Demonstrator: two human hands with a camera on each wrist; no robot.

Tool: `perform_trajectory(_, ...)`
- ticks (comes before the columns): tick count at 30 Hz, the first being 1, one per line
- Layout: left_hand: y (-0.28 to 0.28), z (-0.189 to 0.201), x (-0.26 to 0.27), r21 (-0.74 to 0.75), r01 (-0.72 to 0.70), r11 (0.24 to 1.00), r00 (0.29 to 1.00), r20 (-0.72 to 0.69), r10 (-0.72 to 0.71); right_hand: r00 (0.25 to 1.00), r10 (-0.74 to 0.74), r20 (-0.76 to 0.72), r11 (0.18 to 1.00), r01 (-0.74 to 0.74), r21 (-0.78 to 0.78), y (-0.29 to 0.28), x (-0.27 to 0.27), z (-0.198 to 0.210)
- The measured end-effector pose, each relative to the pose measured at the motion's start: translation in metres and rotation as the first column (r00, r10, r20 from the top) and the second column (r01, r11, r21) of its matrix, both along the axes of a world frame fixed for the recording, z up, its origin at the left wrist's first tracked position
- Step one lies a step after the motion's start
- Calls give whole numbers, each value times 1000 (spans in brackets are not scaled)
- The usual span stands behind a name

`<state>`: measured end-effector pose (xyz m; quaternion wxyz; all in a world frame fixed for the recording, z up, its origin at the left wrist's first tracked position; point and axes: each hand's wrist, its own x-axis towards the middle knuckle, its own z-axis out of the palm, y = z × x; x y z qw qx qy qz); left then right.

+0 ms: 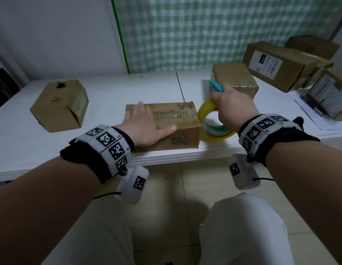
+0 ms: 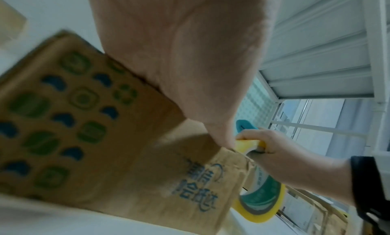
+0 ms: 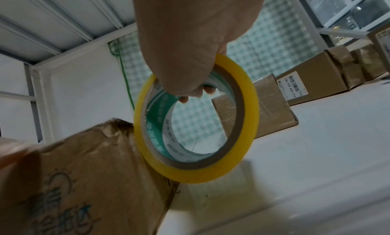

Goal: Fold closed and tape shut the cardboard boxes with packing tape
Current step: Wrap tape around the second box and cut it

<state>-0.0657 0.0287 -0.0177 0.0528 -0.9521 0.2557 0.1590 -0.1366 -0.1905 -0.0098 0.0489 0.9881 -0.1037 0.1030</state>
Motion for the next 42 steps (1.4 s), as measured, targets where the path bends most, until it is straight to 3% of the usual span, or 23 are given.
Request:
perform_trajectory(4, -23, 7, -18, -73, 232, 970, 965, -108, -239, 1000, -7, -4, 1000, 7, 9, 2, -1, 0)
perform_trajectory(7, -45, 8, -22, -95, 312, 945, 939, -119, -322, 1000, -22, -2, 1000, 22, 14, 3, -3, 0)
perform_trajectory(10, -55, 3, -22, -101, 295, 950, 949, -85, -304, 1000, -23, 14, 998, 22, 63, 1, -5, -4)
perform_trajectory(13, -56, -2, -23, -156, 255, 954, 966, -10, -260, 1000, 24, -7, 971, -22, 239, -5, -8, -6)
perform_trajectory(16, -57, -4, -19, -199, 209, 957, 978, 17, -210, 994, 37, -108, 898, 14, 440, -10, -13, 0)
perform_trajectory(19, -57, -3, -14, -204, 183, 962, 982, -3, -188, 999, -46, 25, 787, 21, 617, -17, -16, 2)
perform_trajectory(25, -48, 2, -4, -285, 179, 942, 982, 0, -187, 940, -172, 295, 750, -69, 657, -21, -13, -11)
perform_trajectory(30, -36, 4, 7, -312, 146, 939, 987, -19, -159, 948, -135, 287, 760, -87, 644, -16, -9, -23)
perform_trajectory(35, -35, 12, 17, -254, 115, 960, 985, -97, -143, 957, -161, 240, 671, -72, 738, -16, -4, -26)
perform_trajectory(39, -41, 11, 21, -128, 111, 986, 982, -141, -128, 943, -263, 203, 422, -77, 903, -19, -4, -26)
perform_trajectory(42, -44, 5, 23, -68, 139, 988, 984, -104, -145, 977, -169, 132, 369, -61, 928, -15, -6, -26)
